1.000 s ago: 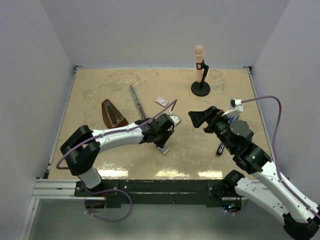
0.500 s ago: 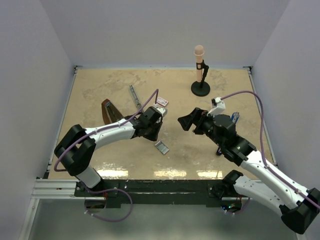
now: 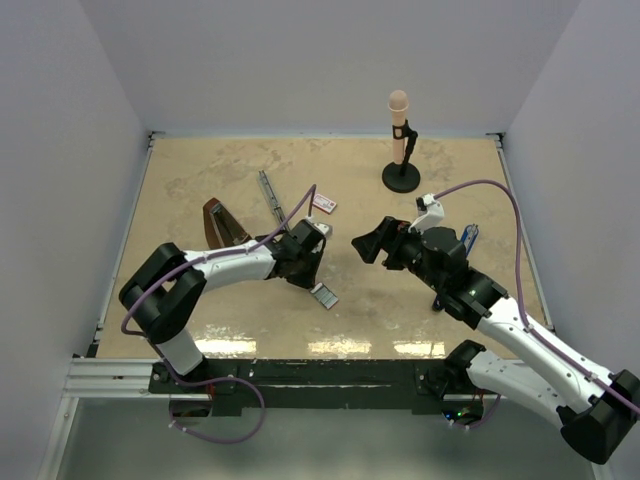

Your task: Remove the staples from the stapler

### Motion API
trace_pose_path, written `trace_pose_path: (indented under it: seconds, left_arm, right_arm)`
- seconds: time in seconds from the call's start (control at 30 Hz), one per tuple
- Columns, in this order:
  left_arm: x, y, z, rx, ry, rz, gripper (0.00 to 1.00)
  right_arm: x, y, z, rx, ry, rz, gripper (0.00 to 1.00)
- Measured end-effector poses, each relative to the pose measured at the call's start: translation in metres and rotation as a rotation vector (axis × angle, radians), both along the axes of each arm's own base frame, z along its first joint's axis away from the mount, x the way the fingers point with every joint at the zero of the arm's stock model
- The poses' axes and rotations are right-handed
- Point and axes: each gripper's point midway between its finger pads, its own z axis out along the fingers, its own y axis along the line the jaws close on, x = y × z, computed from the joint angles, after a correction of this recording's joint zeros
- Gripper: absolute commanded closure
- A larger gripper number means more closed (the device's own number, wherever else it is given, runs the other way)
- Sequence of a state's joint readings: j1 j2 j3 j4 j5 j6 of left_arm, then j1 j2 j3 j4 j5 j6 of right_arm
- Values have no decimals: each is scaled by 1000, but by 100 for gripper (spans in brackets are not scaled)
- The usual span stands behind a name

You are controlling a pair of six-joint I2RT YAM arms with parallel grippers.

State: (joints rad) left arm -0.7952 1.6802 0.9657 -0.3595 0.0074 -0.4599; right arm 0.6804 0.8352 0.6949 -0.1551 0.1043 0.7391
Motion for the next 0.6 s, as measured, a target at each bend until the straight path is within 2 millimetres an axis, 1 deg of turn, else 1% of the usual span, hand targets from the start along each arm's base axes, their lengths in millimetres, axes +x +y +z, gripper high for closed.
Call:
trace_pose_path:
  seconds: [0.3, 0.6]
  left_arm:
    - [-7, -6, -1, -69, 11, 13, 84]
    - [-21, -11, 0, -112, 35, 12, 84]
  right_arm:
    - [1, 0, -1, -10, -7, -1, 8]
    - [9, 3, -18, -64, 22, 3, 8]
